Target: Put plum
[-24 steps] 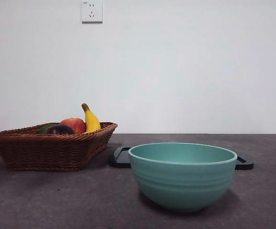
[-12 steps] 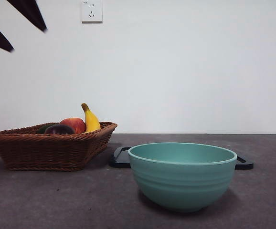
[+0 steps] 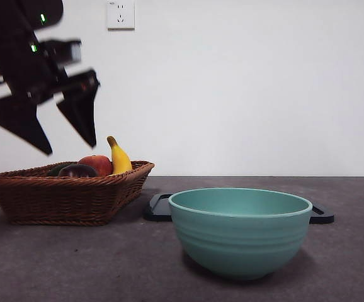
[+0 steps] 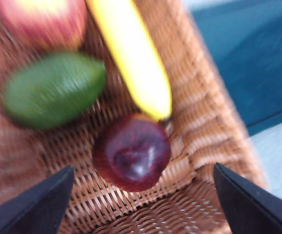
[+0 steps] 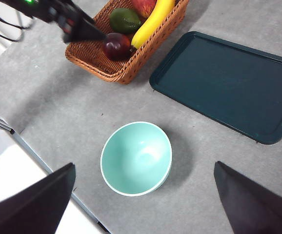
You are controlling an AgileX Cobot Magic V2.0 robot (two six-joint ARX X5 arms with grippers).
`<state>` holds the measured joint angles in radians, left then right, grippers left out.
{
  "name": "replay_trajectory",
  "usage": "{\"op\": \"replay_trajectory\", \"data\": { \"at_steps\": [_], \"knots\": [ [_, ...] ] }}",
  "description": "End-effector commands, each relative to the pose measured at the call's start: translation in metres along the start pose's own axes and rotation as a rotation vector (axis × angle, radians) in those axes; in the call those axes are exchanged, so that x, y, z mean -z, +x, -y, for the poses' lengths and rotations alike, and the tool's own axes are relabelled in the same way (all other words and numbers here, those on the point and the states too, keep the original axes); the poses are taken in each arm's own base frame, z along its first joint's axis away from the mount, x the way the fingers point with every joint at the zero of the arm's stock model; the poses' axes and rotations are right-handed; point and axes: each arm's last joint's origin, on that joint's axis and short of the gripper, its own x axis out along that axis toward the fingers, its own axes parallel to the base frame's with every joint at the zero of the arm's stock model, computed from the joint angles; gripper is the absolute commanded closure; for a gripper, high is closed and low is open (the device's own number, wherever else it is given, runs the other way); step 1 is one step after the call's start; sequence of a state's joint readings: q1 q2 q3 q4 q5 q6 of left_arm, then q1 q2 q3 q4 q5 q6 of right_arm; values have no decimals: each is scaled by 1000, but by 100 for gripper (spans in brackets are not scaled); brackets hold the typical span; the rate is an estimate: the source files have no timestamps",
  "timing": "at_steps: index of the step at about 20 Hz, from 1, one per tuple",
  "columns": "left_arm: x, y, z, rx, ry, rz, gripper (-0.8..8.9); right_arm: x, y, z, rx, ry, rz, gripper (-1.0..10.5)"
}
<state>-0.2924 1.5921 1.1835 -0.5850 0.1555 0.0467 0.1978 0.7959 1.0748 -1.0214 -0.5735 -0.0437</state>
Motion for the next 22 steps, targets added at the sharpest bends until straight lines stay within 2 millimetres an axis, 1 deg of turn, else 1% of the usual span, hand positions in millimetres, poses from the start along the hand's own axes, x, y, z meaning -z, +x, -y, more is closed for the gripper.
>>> {"op": "replay_trajectory", "data": {
  "at_steps": [1, 5, 9, 10, 13, 14, 16, 17, 19, 20, 22],
  "knots": [
    [-4, 18, -1, -2, 22, -24, 353, -4, -1, -2, -6, 1, 9, 491],
    [-2, 39, -3, -29, 24, -63, 353, -4, -1, -2, -6, 1, 8, 491],
    [-1, 48, -3, -35, 26, -68, 355, -4, -1, -2, -6, 1, 9, 491],
    [-2, 48, -3, -35, 27, -64, 363, -4, -1, -2, -6, 1, 9, 491],
    [-2, 48, -3, -35, 27, -65, 523, -4, -1, -2, -6, 1, 9, 491],
    [-2, 48, -3, -34, 27, -66, 546, -4, -1, -2, -6, 1, 9, 491],
    [-1, 48, -3, -34, 26, -75, 549, -4, -1, -2, -6, 0, 9, 491],
    [0, 48, -3, -33, 25, -82, 572, -4, -1, -2, -6, 0, 9, 491],
    [0, 45, -2, -32, 24, -84, 580, -4, -1, -2, -6, 0, 9, 492],
    [-2, 42, -2, -29, 25, -76, 580, -4, -1, -2, -6, 0, 9, 491],
    [-9, 28, 0, -30, 30, -37, 579, -4, -1, -2, -6, -1, 10, 491]
  ]
}}
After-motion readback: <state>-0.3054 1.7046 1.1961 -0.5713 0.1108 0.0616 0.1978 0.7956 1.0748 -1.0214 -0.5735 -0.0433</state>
